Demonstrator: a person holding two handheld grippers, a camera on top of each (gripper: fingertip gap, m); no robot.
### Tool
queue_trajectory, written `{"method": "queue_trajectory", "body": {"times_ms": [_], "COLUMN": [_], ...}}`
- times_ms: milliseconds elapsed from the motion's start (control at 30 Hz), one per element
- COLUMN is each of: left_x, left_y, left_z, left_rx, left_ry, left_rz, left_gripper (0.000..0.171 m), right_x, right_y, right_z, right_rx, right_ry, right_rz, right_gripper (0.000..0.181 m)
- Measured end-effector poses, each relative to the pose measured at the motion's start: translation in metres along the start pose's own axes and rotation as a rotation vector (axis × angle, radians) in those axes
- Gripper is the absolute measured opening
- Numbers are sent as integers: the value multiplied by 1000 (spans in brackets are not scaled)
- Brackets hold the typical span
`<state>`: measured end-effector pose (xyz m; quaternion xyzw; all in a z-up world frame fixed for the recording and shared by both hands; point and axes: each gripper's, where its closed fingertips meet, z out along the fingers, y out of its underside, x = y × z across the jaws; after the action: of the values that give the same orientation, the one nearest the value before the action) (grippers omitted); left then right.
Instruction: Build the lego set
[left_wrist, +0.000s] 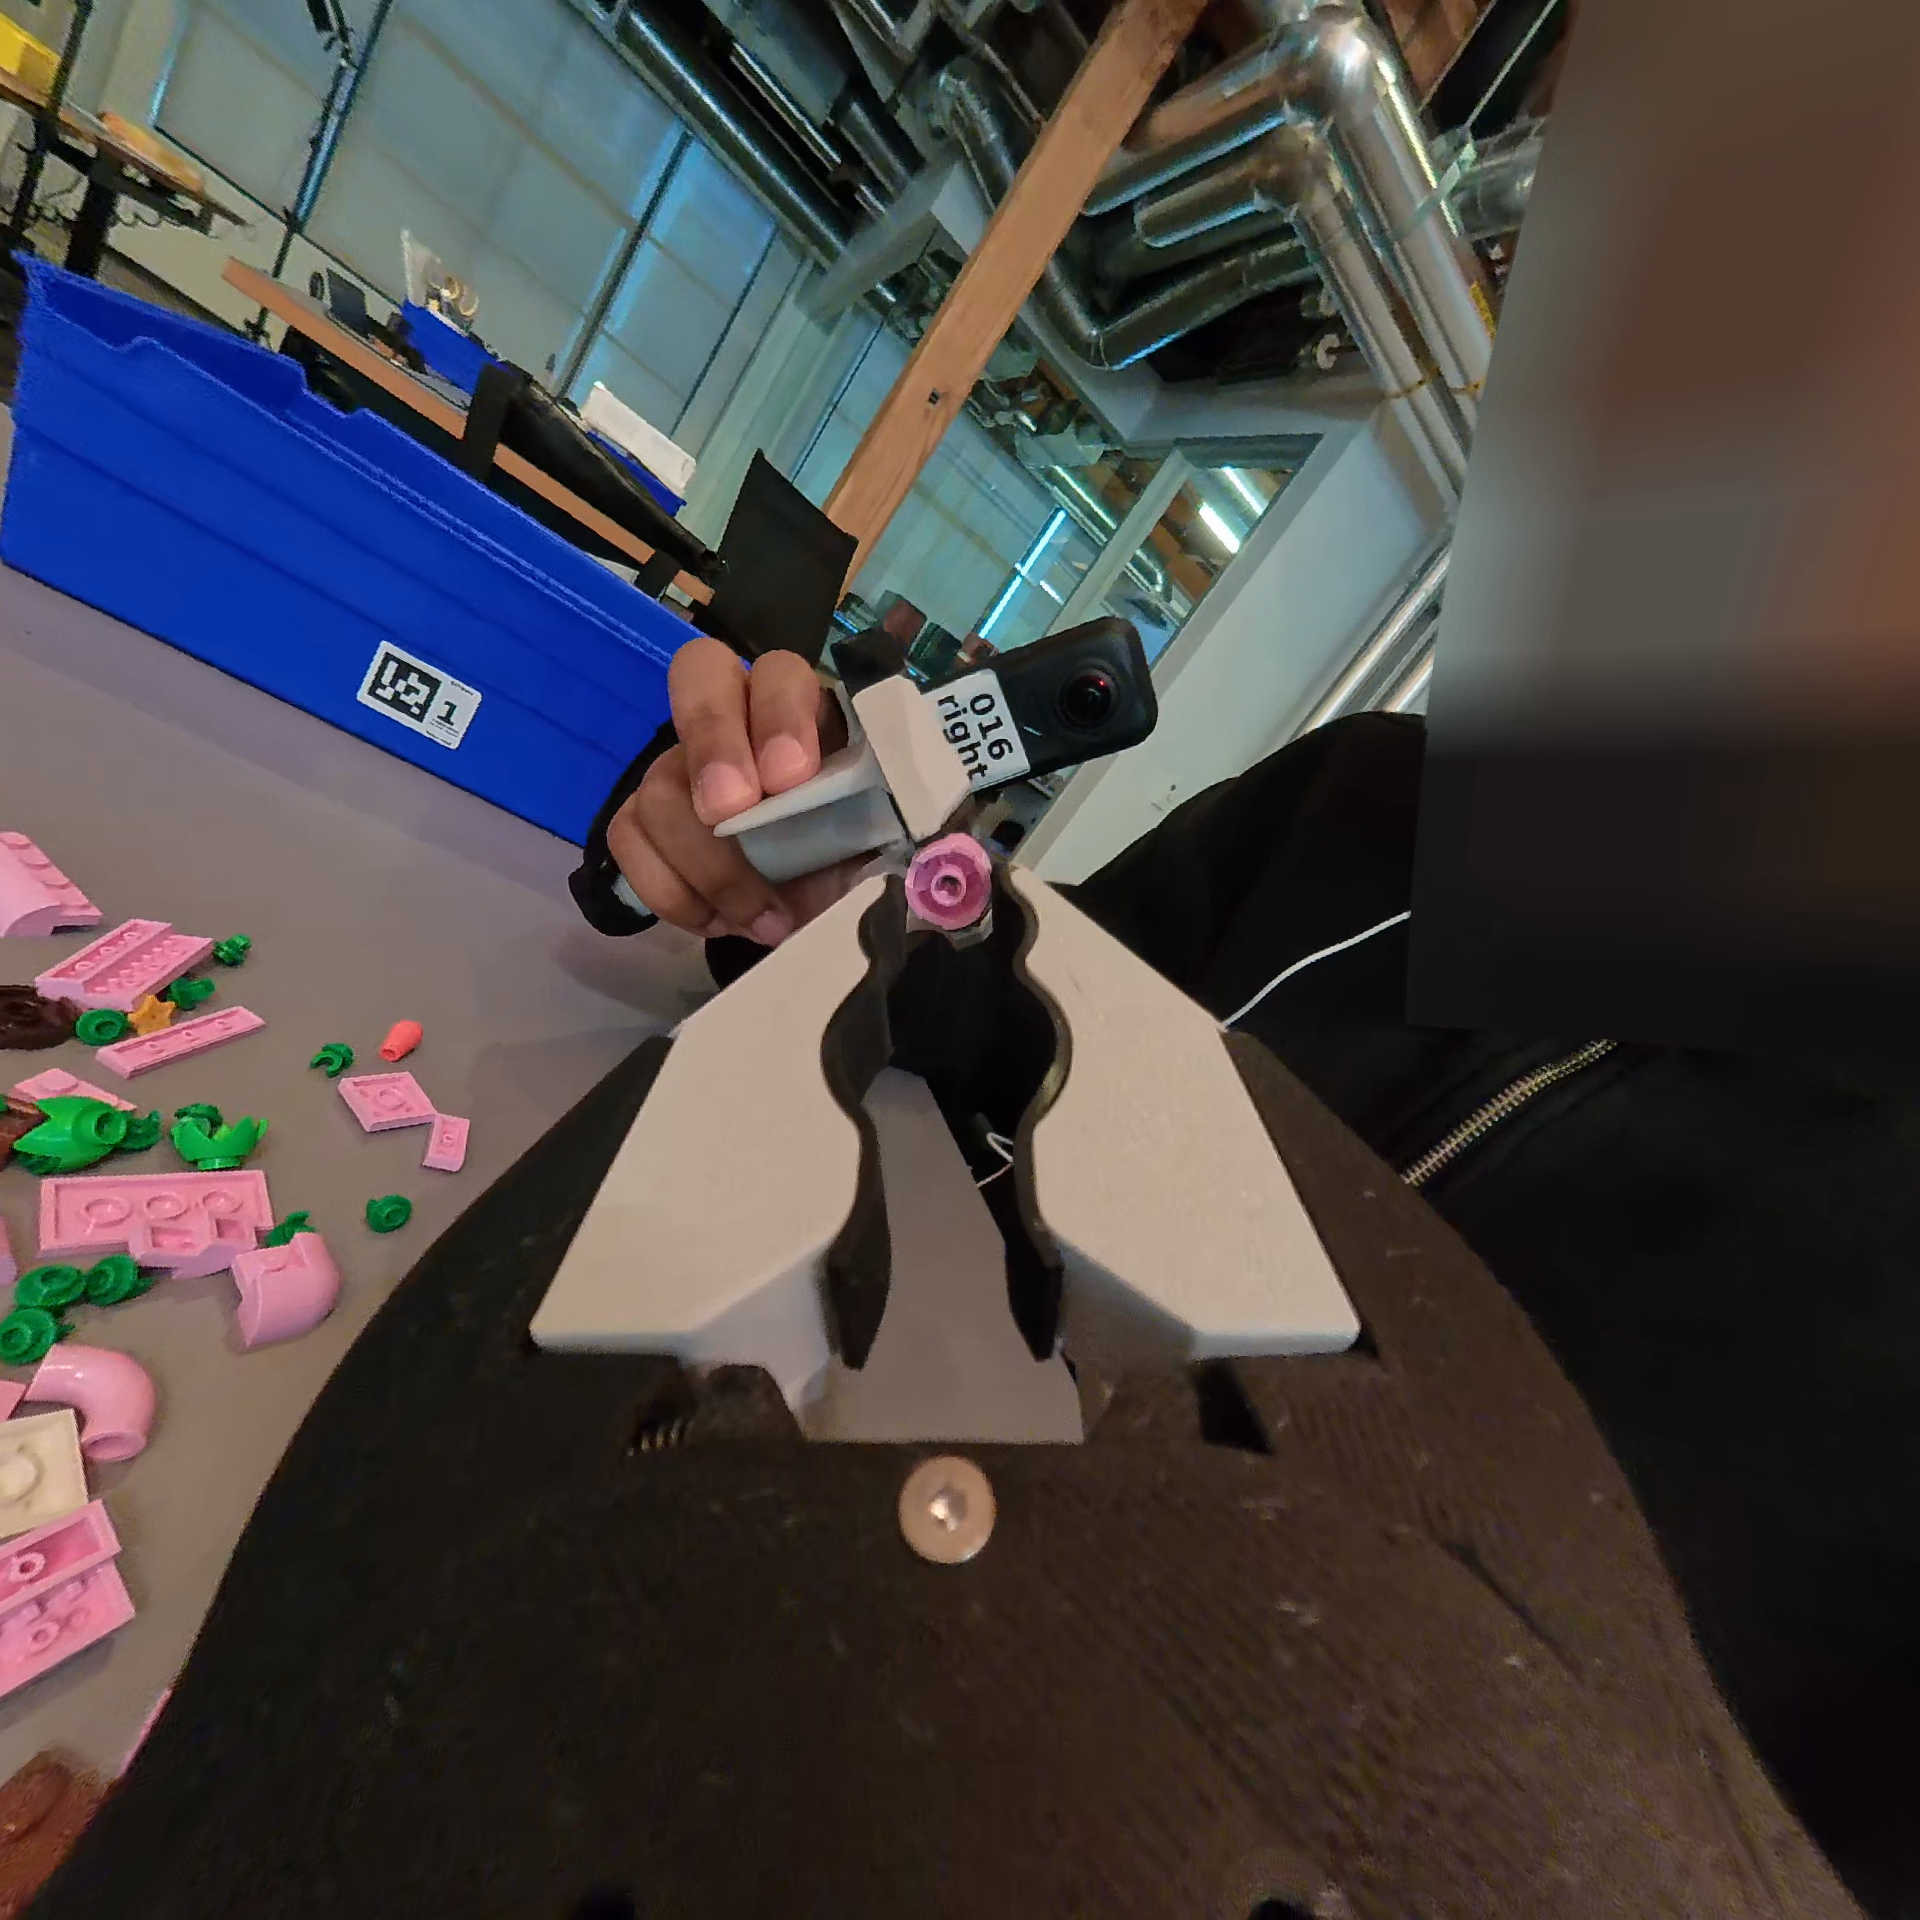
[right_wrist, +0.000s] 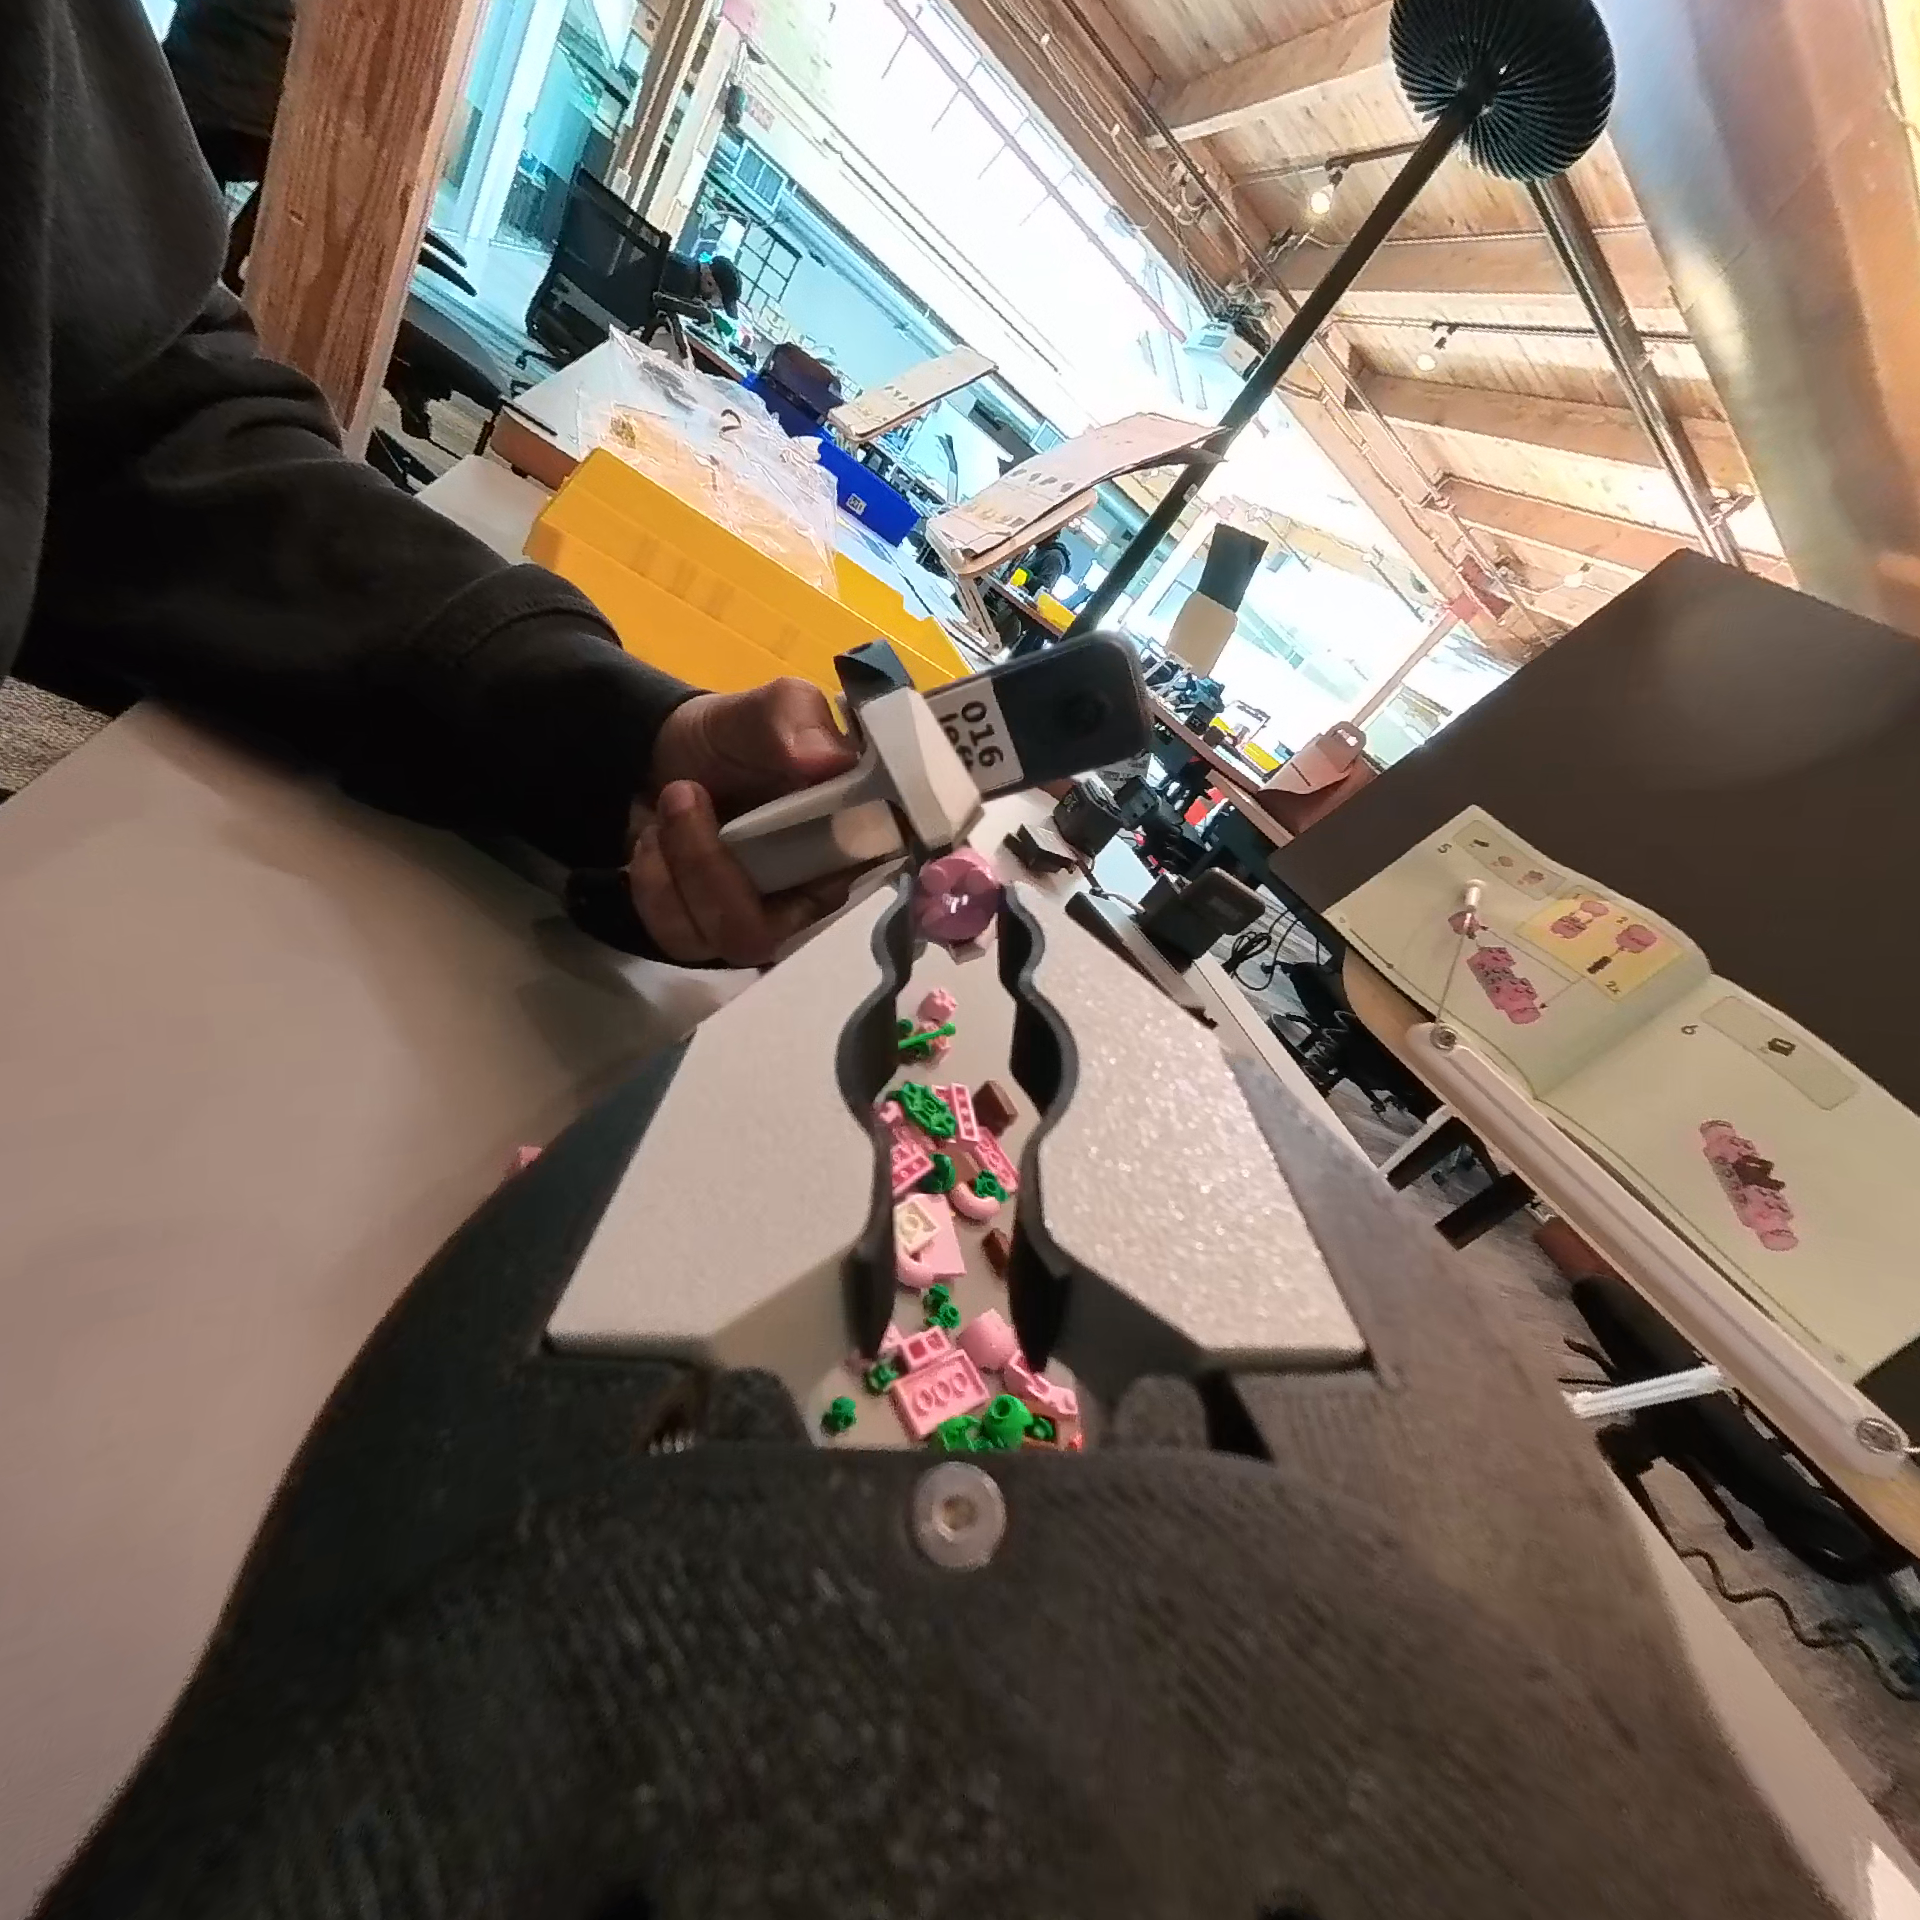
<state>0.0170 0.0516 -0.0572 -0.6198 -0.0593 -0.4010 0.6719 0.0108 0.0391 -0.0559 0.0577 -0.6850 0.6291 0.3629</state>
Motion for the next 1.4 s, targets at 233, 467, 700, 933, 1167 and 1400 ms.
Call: {"method": "queue_trajectory", "body": {"times_ms": [233, 467, 700, 933, 1167, 1400], "left_x": [1, 3, -14, -8, -8, -14], "left_y": [2, -17, -91, -101, -100, -96], "left_z": [0, -16, -148, -182, -174, -168], "left_rx": [-24, 9, 278, 350, 347, 332], "left_ry": [-18, -75, -575, -678, -657, -660], "left_rz": [31, 120, 425, 485, 481, 463], "left_gripper": [14, 14, 14, 15, 15, 15], "right_x": [-1, 6, 34, 50, 44, 63], "right_y": [0, 2, 19, 93, 99, 94], "right_z": [0, 1, 0, -3, -1, -11], "right_rx": [-3, 8, -44, -308, -301, -256], "right_ry": [-9, 41, 165, 245, 187, 269], "right_rz": [2, 22, 187, 572, 705, 660], "right_gripper": [14, 29, 34, 44, 33, 24]}}
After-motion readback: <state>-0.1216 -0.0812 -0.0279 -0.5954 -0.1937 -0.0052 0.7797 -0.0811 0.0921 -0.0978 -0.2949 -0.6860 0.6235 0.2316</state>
